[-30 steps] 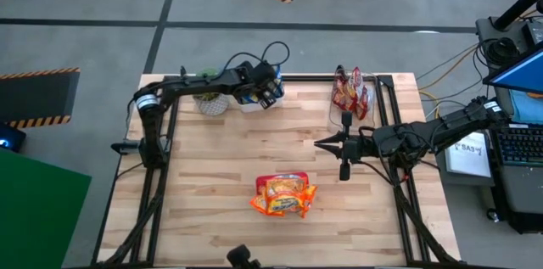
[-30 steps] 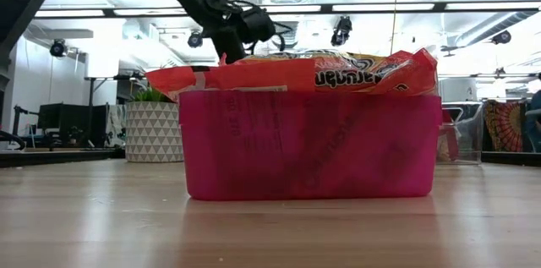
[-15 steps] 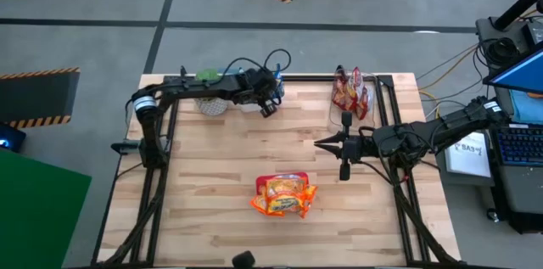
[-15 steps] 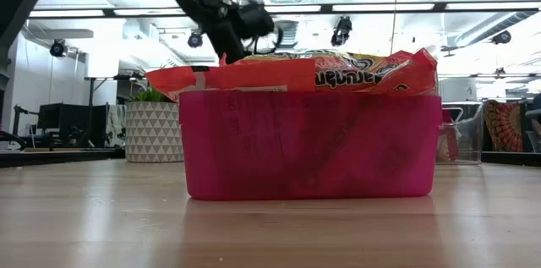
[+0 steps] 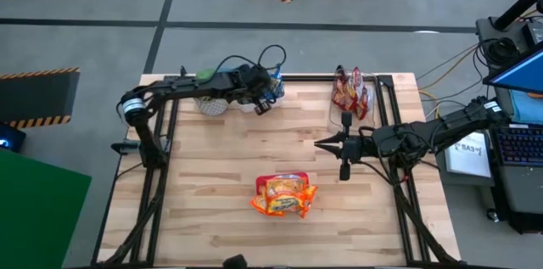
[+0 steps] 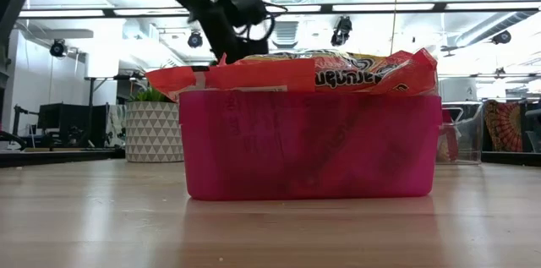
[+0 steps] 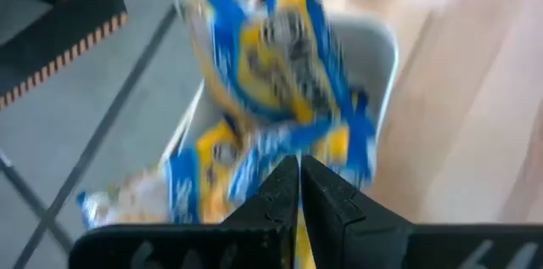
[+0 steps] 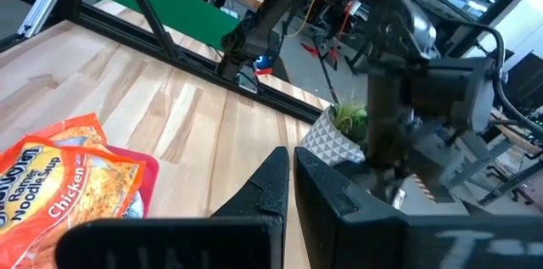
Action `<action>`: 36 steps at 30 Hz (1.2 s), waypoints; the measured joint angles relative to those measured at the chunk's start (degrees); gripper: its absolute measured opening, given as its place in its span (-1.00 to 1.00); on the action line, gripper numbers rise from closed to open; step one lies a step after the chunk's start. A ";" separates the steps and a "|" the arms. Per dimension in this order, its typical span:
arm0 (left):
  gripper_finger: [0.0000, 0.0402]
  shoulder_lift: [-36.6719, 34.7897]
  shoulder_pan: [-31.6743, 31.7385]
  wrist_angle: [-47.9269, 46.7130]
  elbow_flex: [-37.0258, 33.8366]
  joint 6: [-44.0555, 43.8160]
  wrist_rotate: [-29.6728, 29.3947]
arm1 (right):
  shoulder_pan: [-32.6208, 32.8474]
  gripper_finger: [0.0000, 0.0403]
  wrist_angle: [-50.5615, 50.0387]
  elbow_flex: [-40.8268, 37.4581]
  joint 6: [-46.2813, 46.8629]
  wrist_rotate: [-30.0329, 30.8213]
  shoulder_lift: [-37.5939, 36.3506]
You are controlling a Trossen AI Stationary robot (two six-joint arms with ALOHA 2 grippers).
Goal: Sort Maruchan noodles
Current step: Put the blue noodle pack into the white bin, then return to Home Position
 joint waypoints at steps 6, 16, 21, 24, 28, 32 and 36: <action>-1.00 -1.31 0.82 -5.47 -0.68 0.08 0.04 | 0.00 -0.94 -0.21 0.00 0.03 0.00 0.00; -1.00 2.12 1.38 -2.76 -4.17 -2.16 -3.71 | 0.00 -0.94 -0.38 -0.02 0.62 0.00 -0.02; -1.00 -3.94 -0.64 -3.86 -3.85 -0.87 -5.57 | -0.19 -0.94 -3.61 -0.02 0.27 -0.04 -1.06; -1.00 -9.60 -2.54 -3.28 -5.51 -1.08 -5.51 | -0.86 -0.94 -6.83 -0.29 3.06 -0.04 -3.72; -1.00 -18.87 -6.86 3.12 -12.35 0.23 -3.84 | -1.14 -0.94 -5.53 -3.77 5.19 -0.56 -8.81; -1.00 -29.36 -11.55 13.09 -23.72 2.01 3.49 | -1.14 -0.94 1.55 -9.98 5.16 -0.72 -14.23; -1.00 -40.66 -15.53 22.51 -34.80 3.70 10.89 | -1.14 -0.94 6.16 -15.59 7.31 -0.70 -19.69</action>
